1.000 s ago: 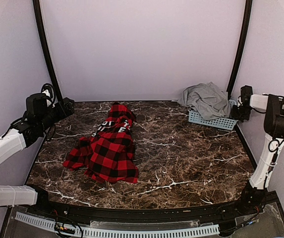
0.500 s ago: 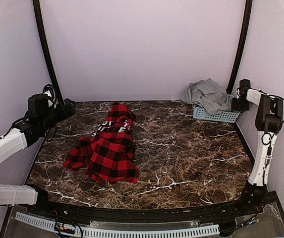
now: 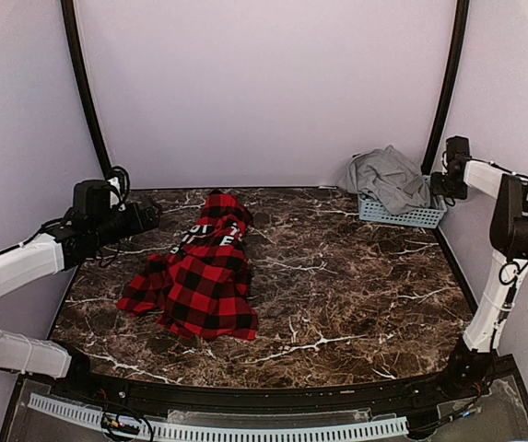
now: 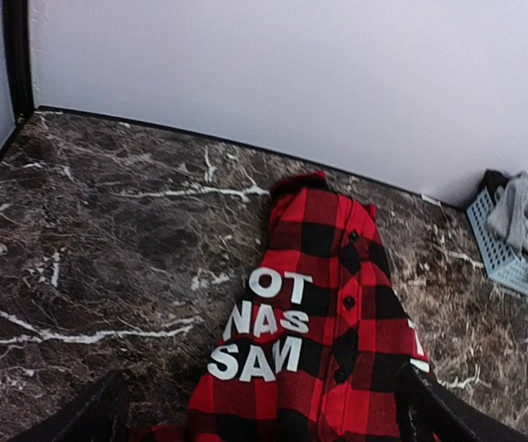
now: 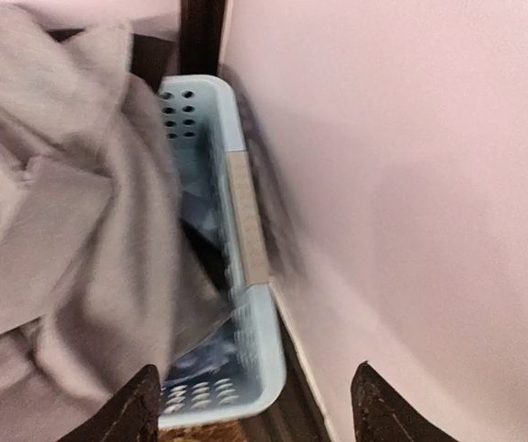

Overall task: Fold and stack the long sleeve shirts
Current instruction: Move the bin to the corner of the board, then move the crumpled shirt to the center of the board.

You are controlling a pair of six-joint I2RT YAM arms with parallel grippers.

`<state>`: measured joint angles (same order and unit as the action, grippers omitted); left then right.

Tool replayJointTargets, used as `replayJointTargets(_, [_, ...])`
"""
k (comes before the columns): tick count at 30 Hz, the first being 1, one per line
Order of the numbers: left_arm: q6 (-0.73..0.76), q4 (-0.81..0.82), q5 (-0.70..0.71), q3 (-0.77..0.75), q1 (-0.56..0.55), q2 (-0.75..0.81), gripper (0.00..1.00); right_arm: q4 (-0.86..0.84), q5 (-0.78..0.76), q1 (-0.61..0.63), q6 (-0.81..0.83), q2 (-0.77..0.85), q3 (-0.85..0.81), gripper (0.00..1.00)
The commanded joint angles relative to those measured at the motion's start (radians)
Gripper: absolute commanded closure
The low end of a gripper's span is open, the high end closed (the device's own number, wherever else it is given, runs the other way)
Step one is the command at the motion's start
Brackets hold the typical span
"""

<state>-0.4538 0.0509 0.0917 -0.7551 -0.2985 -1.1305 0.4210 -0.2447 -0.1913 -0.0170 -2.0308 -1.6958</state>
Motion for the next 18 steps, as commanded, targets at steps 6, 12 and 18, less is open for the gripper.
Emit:
replayJointTargets(6, [0.163, -0.161, -0.173, -0.130, -0.199, -0.231, 0.01, -0.152, 0.055, 0.388, -0.086, 0.384, 0.357, 0.19])
replayJointTargets(12, [0.229, -0.224, -0.170, -0.192, -0.320, -0.394, 0.03, -0.154, 0.232, 0.578, -0.120, 0.441, 0.435, 0.17])
replayJointTargets(18, [0.286, -0.195, -0.163, -0.309, -0.432, -0.554, 0.51, -0.234, 0.398, 0.671, -0.187, 0.420, 0.513, 0.17])
